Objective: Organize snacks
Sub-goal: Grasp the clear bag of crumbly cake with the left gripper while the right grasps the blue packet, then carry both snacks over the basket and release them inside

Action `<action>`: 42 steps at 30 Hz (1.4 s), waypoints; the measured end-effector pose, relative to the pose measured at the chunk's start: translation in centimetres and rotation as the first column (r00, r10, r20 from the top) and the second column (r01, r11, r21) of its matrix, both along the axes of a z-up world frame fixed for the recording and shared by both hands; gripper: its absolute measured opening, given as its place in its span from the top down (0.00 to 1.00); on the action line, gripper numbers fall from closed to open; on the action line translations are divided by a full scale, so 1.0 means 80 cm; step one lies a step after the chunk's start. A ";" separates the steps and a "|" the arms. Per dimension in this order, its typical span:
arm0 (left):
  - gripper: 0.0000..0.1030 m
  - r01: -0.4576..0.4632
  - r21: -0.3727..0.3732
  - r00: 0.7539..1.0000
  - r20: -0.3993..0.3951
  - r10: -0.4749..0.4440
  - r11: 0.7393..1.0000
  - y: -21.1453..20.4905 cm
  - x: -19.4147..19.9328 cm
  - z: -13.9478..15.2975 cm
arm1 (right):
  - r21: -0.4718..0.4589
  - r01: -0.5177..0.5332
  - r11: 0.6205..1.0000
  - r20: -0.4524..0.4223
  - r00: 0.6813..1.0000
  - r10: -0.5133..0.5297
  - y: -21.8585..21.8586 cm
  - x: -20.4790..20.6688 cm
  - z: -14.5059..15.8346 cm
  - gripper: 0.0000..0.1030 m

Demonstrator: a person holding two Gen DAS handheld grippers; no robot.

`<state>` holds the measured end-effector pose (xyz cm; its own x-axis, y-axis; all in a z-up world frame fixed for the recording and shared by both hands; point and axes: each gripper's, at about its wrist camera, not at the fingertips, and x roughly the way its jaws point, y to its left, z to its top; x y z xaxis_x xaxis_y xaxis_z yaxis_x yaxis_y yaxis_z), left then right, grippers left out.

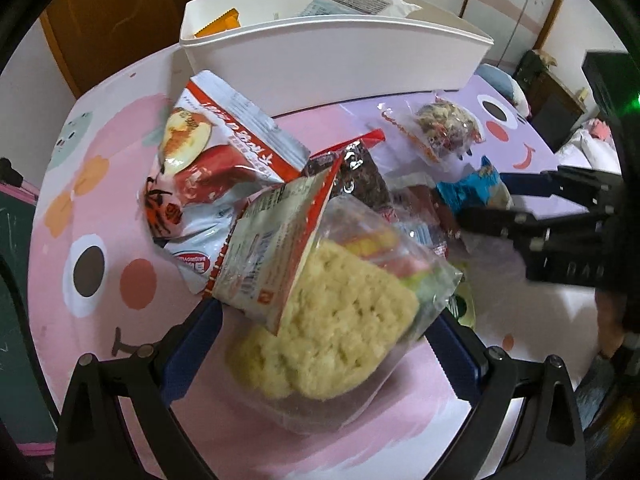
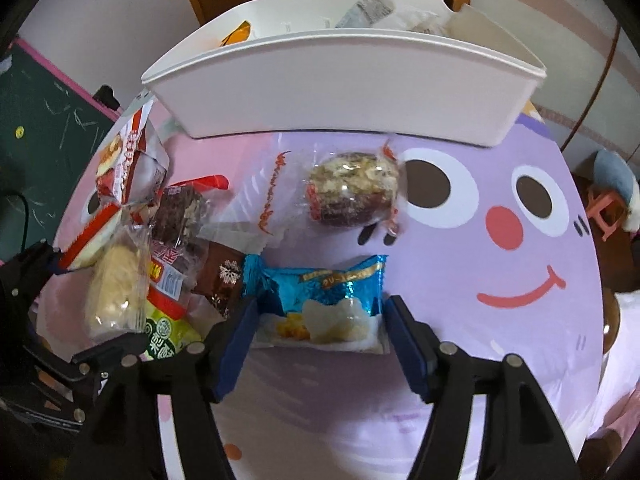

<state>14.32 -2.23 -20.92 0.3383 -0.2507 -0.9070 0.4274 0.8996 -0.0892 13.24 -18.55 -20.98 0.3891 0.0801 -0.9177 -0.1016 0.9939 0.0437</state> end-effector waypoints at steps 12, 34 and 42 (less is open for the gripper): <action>0.46 -0.116 -0.160 0.990 -0.093 0.102 0.980 0.021 0.010 -0.001 | -0.072 -0.034 0.997 0.065 0.997 0.039 0.006 -0.011 0.000 0.54; 0.47 -0.093 -0.157 0.995 0.014 0.096 0.983 0.003 -0.048 0.062 | 0.040 -0.011 0.999 0.156 0.988 0.005 -0.003 -0.072 0.057 0.60; 0.47 -0.078 -0.198 0.992 0.086 0.096 0.977 0.003 -0.052 0.122 | 0.048 -0.031 0.998 0.241 0.970 0.019 0.006 -0.081 0.106 0.60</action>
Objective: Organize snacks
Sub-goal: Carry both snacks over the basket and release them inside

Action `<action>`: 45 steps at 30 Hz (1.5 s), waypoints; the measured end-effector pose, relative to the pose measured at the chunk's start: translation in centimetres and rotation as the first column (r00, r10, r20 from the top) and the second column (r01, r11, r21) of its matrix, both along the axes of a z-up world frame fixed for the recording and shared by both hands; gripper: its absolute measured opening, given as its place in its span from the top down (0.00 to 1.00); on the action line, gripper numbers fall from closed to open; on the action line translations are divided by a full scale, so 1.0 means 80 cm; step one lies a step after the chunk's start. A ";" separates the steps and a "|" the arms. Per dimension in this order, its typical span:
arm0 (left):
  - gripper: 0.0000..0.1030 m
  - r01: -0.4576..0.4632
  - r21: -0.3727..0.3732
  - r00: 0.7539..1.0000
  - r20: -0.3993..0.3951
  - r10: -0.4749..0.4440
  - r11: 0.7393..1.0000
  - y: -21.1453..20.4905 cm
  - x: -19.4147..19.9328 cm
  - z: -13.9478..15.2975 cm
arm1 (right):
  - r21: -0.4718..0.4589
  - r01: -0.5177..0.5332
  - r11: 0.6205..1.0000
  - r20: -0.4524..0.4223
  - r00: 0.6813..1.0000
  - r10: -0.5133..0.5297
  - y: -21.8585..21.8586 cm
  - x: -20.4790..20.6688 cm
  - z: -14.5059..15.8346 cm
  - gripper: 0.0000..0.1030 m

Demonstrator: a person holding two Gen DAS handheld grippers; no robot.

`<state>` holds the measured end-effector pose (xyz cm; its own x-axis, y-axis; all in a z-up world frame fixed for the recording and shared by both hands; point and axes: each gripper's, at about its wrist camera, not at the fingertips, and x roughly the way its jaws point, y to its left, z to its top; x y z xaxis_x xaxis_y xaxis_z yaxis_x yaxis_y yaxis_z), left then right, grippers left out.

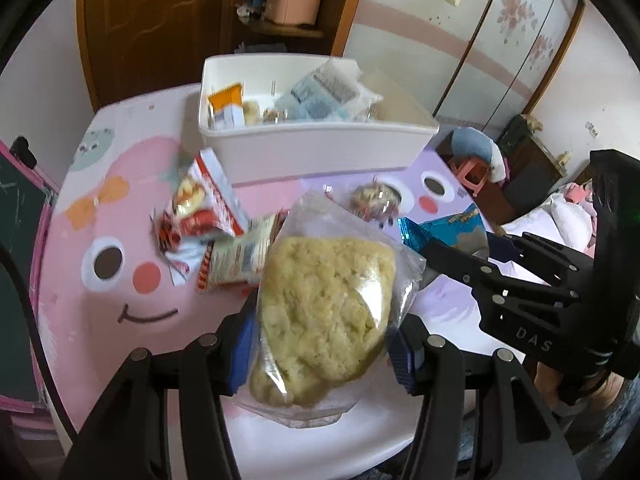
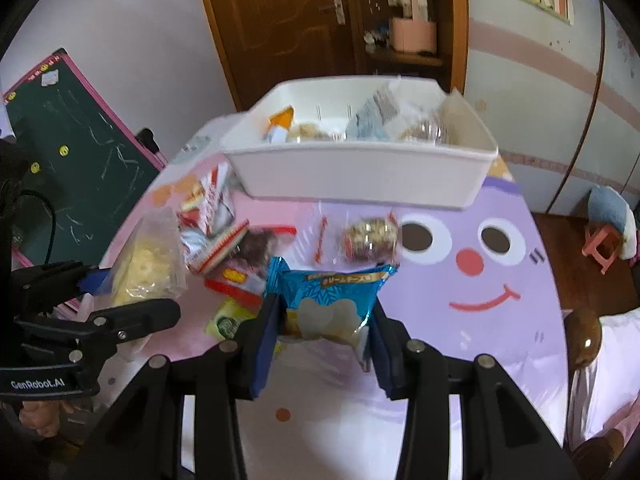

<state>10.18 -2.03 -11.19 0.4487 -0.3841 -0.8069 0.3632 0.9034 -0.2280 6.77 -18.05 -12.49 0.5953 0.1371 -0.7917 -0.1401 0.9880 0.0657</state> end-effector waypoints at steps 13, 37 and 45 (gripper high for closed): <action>0.47 -0.062 0.039 0.967 0.249 0.051 0.997 -0.021 0.084 0.173 | -0.049 -0.010 0.999 0.261 0.965 0.022 -0.003 0.063 0.160 0.59; 0.47 -0.169 0.192 0.939 0.329 0.099 0.967 -0.095 0.315 0.200 | -0.092 0.102 0.991 0.313 0.947 -0.069 -0.032 0.266 0.241 0.59; 0.42 -0.166 0.257 0.959 0.266 0.095 0.952 -0.110 0.348 0.134 | -0.114 0.084 0.990 0.176 0.982 -0.063 -0.030 0.296 0.169 0.58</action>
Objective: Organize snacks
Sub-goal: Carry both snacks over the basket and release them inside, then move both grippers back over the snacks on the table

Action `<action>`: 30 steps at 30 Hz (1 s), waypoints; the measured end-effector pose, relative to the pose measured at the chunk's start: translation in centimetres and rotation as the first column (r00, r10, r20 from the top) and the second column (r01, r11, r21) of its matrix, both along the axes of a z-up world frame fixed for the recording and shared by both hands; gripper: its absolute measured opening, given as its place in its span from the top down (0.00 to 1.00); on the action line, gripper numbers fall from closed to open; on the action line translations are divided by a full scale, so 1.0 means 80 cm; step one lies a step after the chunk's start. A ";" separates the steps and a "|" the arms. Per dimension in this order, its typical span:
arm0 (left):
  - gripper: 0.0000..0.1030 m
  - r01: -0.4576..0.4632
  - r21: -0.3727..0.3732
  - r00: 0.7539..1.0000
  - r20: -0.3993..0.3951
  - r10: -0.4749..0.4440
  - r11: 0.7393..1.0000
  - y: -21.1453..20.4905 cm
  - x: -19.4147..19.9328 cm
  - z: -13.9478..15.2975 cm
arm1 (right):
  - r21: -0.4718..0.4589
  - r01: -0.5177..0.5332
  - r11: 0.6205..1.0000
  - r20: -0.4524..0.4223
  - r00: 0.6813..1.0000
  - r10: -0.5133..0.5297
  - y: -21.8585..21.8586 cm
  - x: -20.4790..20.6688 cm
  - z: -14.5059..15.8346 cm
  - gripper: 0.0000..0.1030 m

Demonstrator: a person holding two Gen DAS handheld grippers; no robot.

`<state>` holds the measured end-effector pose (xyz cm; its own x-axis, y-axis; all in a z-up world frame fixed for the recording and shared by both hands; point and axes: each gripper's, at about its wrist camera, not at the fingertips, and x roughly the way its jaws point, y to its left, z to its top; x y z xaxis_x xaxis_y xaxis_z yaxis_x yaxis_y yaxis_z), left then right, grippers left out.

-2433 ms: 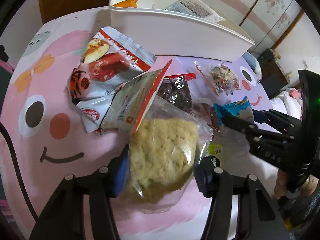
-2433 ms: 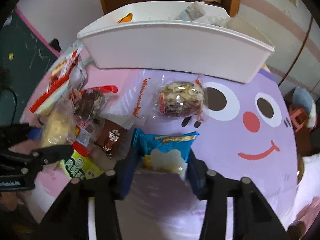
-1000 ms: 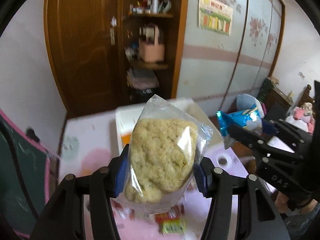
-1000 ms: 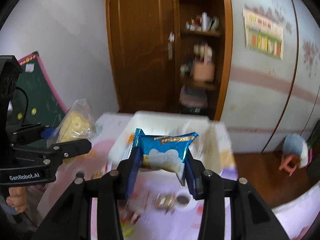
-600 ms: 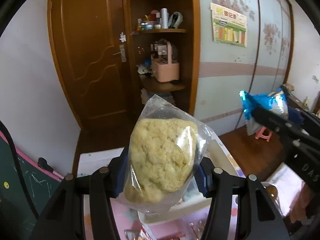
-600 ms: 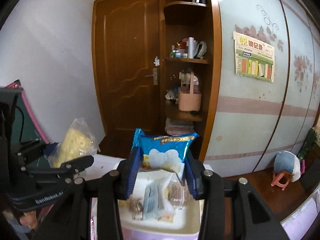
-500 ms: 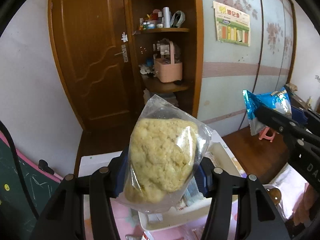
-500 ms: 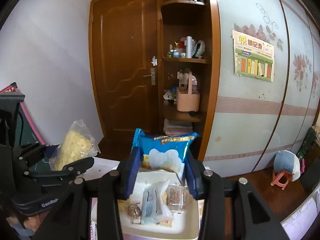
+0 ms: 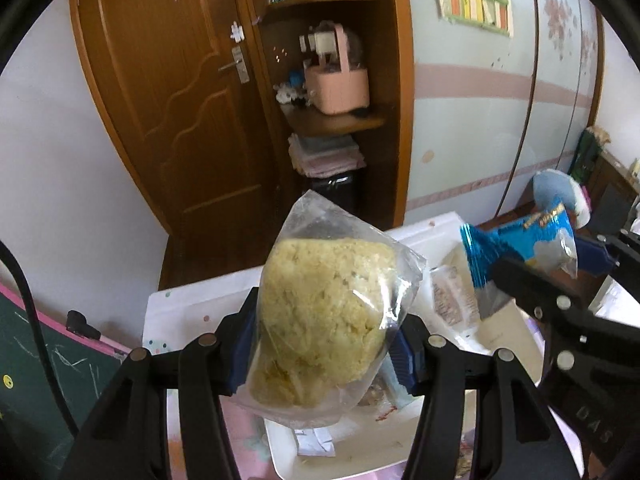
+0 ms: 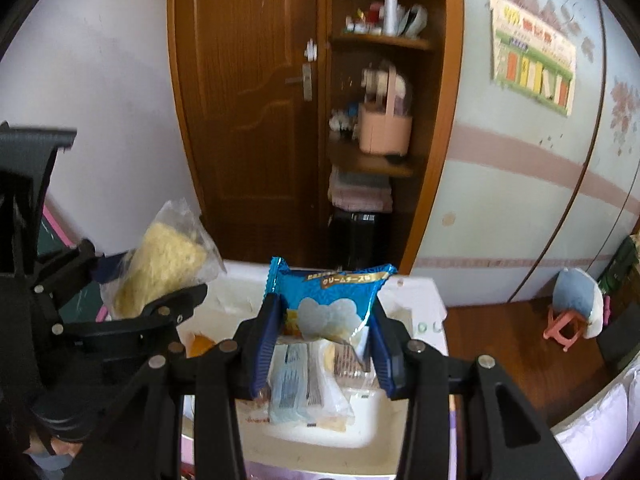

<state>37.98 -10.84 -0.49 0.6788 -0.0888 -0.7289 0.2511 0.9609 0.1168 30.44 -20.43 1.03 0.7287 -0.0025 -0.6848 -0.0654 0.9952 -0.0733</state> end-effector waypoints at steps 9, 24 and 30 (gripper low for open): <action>0.10 -0.049 -0.013 0.998 -0.045 0.049 0.999 0.028 0.018 -0.052 | 0.048 0.012 0.999 -0.136 0.991 -0.005 -0.009 0.017 -0.058 0.47; 0.10 -0.048 0.005 0.997 0.053 0.048 0.999 0.063 -0.045 -0.046 | 0.043 -0.008 0.999 -0.115 0.993 0.013 -0.005 -0.011 -0.050 0.45; 0.10 -0.037 -0.013 0.994 0.107 0.038 0.999 0.073 -0.085 -0.011 | 0.045 -0.014 0.999 -0.088 0.996 0.018 0.000 -0.039 -0.030 0.45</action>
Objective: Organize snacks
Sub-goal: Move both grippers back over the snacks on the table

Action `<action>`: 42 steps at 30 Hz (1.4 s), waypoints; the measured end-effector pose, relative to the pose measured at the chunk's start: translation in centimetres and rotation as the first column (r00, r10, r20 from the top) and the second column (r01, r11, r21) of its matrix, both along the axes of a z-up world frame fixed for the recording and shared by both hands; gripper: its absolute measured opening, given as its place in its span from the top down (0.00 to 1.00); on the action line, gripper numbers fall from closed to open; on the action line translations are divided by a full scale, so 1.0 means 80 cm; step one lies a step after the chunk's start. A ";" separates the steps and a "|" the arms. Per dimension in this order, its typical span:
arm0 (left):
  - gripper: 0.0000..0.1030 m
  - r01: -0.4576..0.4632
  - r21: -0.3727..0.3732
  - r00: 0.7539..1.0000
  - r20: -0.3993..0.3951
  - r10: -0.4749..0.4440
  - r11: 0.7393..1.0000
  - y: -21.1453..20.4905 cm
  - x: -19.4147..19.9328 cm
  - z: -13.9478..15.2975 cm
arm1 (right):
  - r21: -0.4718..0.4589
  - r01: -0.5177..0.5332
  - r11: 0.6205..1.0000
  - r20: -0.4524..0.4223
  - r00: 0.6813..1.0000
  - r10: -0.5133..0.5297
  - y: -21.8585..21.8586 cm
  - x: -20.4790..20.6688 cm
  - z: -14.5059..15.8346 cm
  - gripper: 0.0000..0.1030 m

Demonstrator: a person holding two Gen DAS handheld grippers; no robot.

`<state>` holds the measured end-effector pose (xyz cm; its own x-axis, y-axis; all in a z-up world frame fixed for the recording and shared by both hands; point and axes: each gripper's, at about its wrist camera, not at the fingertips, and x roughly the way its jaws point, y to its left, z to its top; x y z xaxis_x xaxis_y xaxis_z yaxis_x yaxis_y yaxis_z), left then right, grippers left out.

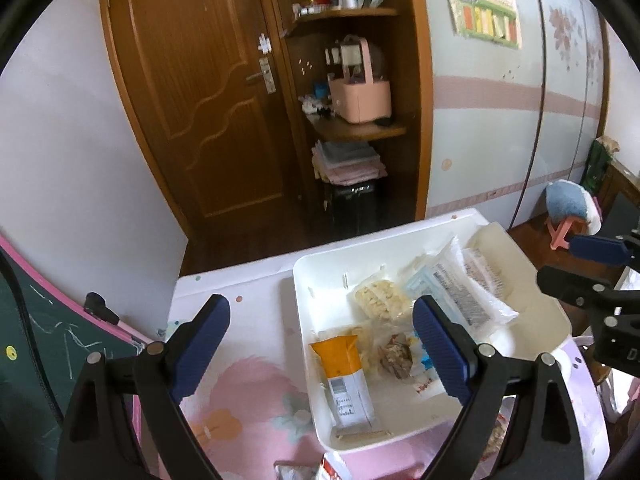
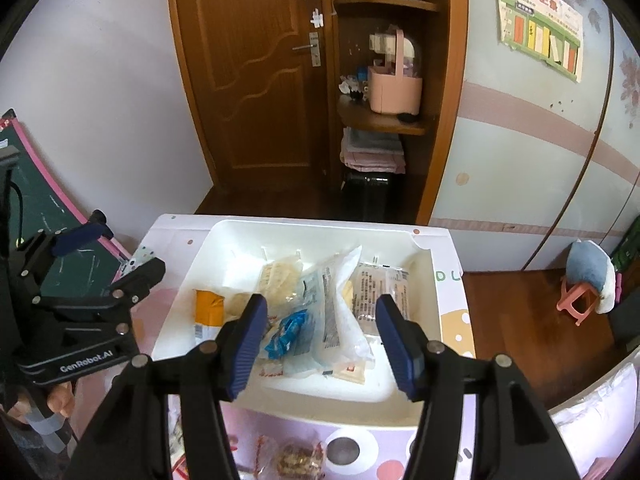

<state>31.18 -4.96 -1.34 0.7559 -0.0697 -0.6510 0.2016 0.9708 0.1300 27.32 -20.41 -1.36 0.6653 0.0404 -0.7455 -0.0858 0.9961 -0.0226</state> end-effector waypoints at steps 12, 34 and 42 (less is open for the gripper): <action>0.07 0.060 -0.013 0.994 0.094 -0.058 0.998 0.015 -0.131 0.050 | -0.026 -0.073 0.997 0.089 0.993 0.075 0.037 -0.104 0.047 0.40; 0.06 -0.151 -0.057 0.987 0.042 0.154 0.987 0.134 -0.253 -0.055 | 0.038 -0.116 0.993 0.019 0.993 0.115 0.080 -0.222 -0.043 0.37; 0.06 -0.157 -0.037 0.985 -0.072 0.154 0.987 0.152 -0.240 -0.124 | 0.127 -0.094 0.987 -0.108 0.988 0.108 0.088 -0.212 -0.113 0.37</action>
<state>11.99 7.23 -11.24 0.7136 0.0167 -0.7004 0.0547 0.9953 0.0795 10.39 -13.40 -10.40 0.5638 0.1976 -0.8019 -0.1812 0.9769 0.1134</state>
